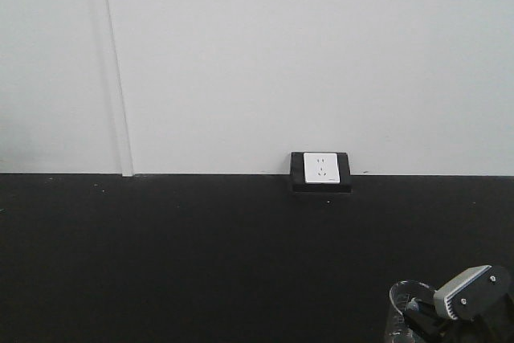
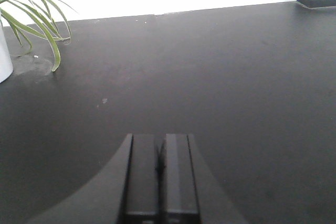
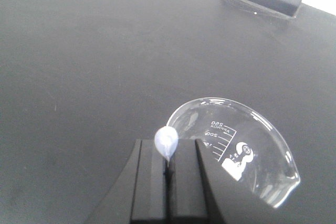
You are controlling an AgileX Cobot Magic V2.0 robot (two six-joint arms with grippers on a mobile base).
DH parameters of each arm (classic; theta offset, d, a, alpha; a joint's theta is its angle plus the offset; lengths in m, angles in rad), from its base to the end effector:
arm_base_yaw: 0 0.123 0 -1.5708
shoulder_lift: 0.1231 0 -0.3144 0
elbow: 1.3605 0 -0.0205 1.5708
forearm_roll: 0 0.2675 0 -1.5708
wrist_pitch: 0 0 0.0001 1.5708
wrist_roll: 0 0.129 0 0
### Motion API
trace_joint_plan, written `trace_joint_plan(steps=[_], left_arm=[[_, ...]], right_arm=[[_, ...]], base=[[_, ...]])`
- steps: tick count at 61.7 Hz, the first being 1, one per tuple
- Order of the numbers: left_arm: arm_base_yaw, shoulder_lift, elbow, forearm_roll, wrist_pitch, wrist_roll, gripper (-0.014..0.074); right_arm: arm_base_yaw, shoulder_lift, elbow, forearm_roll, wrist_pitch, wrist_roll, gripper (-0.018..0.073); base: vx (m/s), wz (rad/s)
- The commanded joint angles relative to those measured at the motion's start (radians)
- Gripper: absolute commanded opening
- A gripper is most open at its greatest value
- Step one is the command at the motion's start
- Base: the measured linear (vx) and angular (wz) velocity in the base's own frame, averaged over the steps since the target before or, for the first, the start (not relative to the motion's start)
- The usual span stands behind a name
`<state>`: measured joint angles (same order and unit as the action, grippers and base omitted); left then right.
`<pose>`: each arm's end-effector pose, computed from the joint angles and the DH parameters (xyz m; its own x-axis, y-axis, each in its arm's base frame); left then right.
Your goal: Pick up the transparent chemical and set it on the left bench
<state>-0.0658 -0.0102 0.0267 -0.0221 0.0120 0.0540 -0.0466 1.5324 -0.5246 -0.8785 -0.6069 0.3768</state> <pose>0.0816 -0.0054 0.2052 0.0606 0.0280 -0.9978 0.0641 0.9974 0.0319 0.3087 0.0422 0.1798 -0.3086 -0.3391 -0.8887 -0.5041 0.8506 -0.1495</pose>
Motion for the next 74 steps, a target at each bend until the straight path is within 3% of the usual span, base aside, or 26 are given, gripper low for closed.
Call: trace_joint_plan(steps=[1,28,40,45,58,74], left_arm=[[-0.002,-0.019,0.016,-0.001,-0.078,-0.008,-0.0003],[-0.002,-0.019,0.016,-0.001,-0.078,-0.008,-0.0003],[-0.002,-0.019,0.016,-0.001,-0.078,-0.008,-0.0003],[-0.002,-0.019,0.016,-0.001,-0.078,-0.008,-0.0003],[-0.002,-0.019,0.016,-0.001,-0.078,-0.008,-0.0003],[-0.002,-0.019,0.016,-0.001,-0.078,-0.008,-0.0003]], right_arm=[[-0.005,-0.027,-0.027,0.020,-0.062,-0.015,-0.0010],[-0.005,-0.257,-0.027,0.121,0.025,0.003,-0.0007],[-0.005,-0.534,0.031,0.121,0.066,0.173,-0.0007],[-0.005,-0.637,0.082,0.112,0.129,0.229,-0.0005],[-0.005,-0.948,0.201,0.111,0.393,0.231,-0.0004],[-0.005,-1.111,0.249,0.120,0.459,0.257,-0.0004]], base=[[0.00,0.00],[0.00,0.00],[0.00,0.00],[0.00,0.00],[0.00,0.00],[0.00,0.00]])
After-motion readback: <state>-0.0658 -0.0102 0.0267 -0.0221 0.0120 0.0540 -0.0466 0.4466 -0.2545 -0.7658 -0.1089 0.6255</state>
